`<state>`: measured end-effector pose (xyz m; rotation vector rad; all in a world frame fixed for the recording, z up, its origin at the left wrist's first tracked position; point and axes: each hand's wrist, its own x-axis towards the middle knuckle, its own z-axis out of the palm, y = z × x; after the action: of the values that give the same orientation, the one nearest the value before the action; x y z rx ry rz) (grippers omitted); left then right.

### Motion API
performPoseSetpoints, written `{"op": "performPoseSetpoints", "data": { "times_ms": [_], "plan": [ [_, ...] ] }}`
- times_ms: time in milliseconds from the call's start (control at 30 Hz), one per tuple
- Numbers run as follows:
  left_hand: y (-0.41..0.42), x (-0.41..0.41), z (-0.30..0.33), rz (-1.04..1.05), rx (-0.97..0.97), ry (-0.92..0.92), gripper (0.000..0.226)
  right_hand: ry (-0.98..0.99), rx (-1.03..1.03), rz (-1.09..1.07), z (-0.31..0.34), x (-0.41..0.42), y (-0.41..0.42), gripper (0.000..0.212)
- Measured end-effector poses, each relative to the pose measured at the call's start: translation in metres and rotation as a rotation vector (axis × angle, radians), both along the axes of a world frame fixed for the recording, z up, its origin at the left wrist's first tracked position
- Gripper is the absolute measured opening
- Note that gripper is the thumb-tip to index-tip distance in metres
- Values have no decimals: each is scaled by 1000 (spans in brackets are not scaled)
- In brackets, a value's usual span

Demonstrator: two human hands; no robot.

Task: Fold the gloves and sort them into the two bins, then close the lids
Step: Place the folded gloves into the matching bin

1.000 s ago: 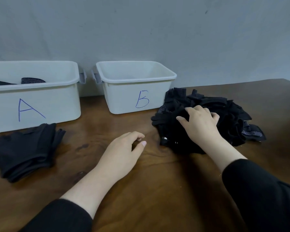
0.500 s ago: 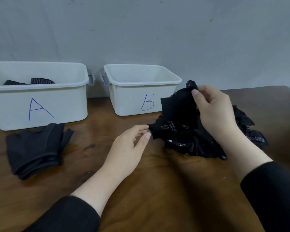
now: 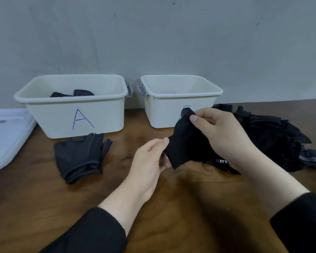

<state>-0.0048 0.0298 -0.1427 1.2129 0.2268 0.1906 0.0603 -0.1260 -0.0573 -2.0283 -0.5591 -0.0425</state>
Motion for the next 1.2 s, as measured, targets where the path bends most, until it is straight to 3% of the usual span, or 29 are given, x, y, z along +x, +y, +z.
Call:
{"op": "performPoseSetpoints", "data": {
  "times_ms": [167, 233, 300, 367, 467, 500, 600, 667, 733, 933, 1067, 1200],
  "plan": [
    [16, -14, 11, 69, -98, -14, 26, -68, 19, 82, 12, 6, 25, 18],
    [24, -20, 17, 96, -50, -58, 24, -138, 0, 106, 18, 16, 44, 14],
    [33, -27, 19, 124, 138, -40, 27, -250, -185, 159, 19, 24, 62, 18],
    [46, -40, 12, 152, 519, 34, 44, -289, -385, 192, 5, 27, 71, 31],
    [71, -56, -1, 255, 1092, 56, 67, -241, -363, 165, -36, 3, 65, 15],
    [78, -58, -6, 285, 1157, 12, 67, -274, -343, 172, -53, -8, 60, 9],
    [88, -55, -15, 299, 1304, -94, 55, -316, -430, 253, -91, -40, 44, 20],
    [88, -50, -18, 265, 1347, -136, 49, -313, -550, 302, -104, -50, 39, 42],
    [87, -46, -24, 237, 1323, -149, 45, -343, -604, 315, -110, -51, 40, 51],
    [87, -48, -26, 295, 1274, -167, 49, -441, -583, 284, -112, -42, 49, 18],
    [97, -50, -18, 441, 1359, -207, 41, -180, -413, 230, -71, -21, 57, 15],
    [112, -48, -13, 377, 1482, -68, 36, -75, -336, 225, -17, 12, 72, 22]
  ]
}}
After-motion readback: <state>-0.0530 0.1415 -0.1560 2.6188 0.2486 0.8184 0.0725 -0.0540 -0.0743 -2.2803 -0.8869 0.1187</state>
